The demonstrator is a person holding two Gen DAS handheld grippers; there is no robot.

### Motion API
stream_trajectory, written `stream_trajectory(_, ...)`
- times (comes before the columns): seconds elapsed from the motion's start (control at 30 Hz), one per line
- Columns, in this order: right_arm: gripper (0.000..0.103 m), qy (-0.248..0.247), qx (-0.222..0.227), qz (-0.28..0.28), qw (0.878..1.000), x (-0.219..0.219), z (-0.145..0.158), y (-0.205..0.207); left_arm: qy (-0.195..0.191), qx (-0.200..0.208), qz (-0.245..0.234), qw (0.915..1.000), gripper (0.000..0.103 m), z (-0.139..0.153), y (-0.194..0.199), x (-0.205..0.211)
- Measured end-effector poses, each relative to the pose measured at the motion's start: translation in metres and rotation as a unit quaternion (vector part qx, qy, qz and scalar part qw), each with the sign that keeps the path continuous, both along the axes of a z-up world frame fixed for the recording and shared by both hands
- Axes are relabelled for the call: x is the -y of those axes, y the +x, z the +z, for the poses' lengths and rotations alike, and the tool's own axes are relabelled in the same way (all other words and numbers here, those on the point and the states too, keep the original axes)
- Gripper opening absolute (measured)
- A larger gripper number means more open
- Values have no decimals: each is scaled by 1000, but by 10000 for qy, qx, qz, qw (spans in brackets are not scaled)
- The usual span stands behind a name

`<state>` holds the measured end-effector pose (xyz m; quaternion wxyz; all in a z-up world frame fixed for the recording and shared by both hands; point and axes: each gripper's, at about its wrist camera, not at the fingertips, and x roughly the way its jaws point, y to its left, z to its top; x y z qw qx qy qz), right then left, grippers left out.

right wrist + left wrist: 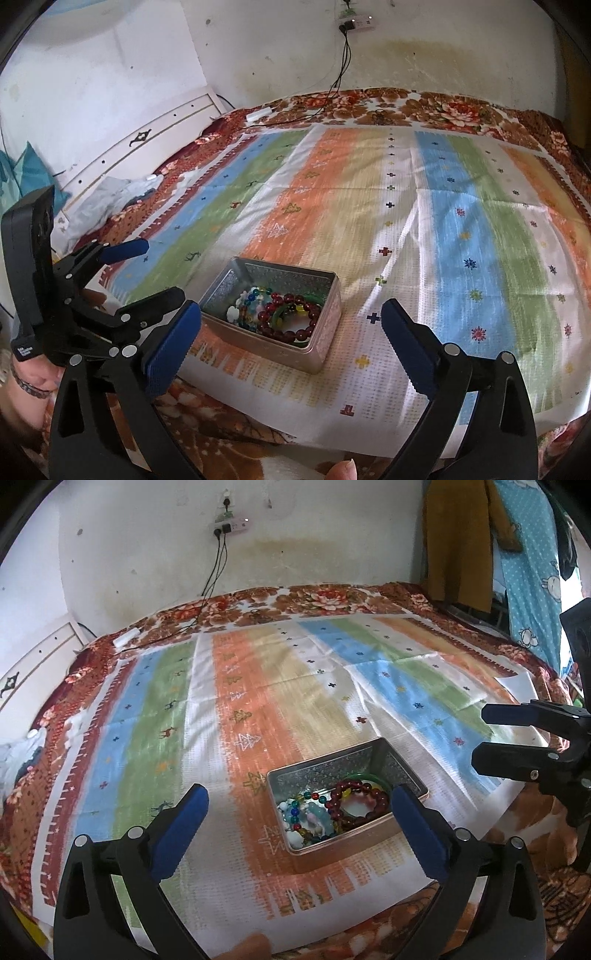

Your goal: Organize jewelry

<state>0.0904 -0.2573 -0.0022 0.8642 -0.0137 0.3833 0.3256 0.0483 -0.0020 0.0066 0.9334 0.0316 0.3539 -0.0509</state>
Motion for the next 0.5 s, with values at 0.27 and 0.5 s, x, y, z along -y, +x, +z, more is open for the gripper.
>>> stream_trajectory(0.27,99,-30,-56,-18,10000,0,-2,1,-117,-49,84,9999,97,-1,1,-4)
stream_trajectory(0.5,99,-124,-50,64,9999,-2,-4,-2,-134,-59,64,9999,97,-2,1,-3)
